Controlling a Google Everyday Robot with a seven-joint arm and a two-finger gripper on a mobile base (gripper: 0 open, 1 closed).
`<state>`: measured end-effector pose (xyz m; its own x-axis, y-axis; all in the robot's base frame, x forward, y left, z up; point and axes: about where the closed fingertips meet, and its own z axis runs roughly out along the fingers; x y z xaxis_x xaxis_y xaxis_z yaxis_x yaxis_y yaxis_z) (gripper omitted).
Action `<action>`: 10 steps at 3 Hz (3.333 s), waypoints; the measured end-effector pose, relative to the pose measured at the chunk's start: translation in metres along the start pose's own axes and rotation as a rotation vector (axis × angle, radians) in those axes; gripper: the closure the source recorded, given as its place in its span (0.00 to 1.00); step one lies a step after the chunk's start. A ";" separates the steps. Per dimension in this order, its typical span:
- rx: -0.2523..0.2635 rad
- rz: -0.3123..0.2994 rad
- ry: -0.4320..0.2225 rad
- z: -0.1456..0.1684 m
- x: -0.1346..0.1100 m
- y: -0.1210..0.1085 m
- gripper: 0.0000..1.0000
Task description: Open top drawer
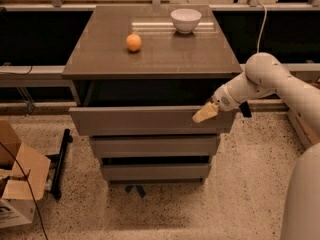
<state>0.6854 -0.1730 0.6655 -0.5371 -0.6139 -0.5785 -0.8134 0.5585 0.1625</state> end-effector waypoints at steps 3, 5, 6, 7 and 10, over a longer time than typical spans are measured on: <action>-0.005 0.007 0.007 -0.002 0.003 0.004 0.01; -0.053 0.078 0.029 -0.008 0.033 0.029 0.00; -0.059 0.078 0.055 -0.007 0.037 0.033 0.00; -0.072 0.078 0.116 -0.004 0.046 0.043 0.00; -0.080 0.111 0.134 -0.009 0.058 0.055 0.00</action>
Offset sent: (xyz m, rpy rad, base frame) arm -0.0059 0.0034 -0.0080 -0.0561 0.0711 0.0466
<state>0.6071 -0.1829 0.6483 -0.6450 -0.6226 -0.4430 -0.7598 0.5841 0.2853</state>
